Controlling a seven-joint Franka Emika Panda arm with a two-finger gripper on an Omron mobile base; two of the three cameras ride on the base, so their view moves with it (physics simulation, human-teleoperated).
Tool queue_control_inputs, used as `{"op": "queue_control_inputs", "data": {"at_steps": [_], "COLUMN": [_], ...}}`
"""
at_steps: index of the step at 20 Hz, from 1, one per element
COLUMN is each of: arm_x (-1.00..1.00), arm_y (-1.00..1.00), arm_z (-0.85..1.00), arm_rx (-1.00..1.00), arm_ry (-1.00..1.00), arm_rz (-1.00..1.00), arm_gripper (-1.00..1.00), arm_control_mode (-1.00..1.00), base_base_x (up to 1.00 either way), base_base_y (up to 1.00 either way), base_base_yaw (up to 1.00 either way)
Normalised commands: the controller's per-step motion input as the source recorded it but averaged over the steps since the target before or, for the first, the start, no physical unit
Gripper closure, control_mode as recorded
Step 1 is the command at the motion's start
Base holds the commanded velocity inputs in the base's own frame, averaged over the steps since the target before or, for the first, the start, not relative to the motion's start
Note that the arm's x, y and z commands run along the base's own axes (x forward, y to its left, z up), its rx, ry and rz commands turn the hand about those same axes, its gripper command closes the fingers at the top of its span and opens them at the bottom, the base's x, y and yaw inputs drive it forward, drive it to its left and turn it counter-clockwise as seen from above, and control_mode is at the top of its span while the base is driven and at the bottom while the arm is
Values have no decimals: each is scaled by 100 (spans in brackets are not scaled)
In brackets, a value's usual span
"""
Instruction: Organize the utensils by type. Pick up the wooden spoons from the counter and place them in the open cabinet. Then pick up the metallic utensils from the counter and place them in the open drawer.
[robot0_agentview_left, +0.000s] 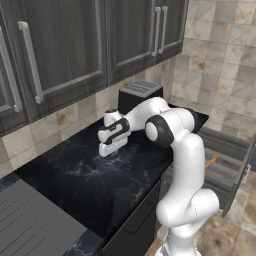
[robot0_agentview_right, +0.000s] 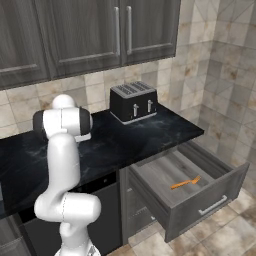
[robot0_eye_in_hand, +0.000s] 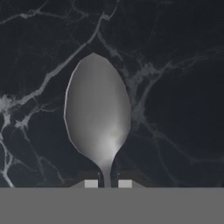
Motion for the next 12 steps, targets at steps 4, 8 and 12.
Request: {"op": "queue_control_inputs", "data": {"at_steps": [4,8,12], "arm_x": [-15,-7,8], "arm_y": [-17,-19,-22], "arm_z": [-39,-36,-16], "arm_rx": [0,0,0], "arm_ry": [0,0,0], "arm_rz": [0,0,0], "arm_gripper": [100,100,100], "arm_control_mode": [-100,-100,-100], "base_base_x": [0,0,0], "base_base_y": [0,0,0], "base_base_yaw": [0,0,0]}}
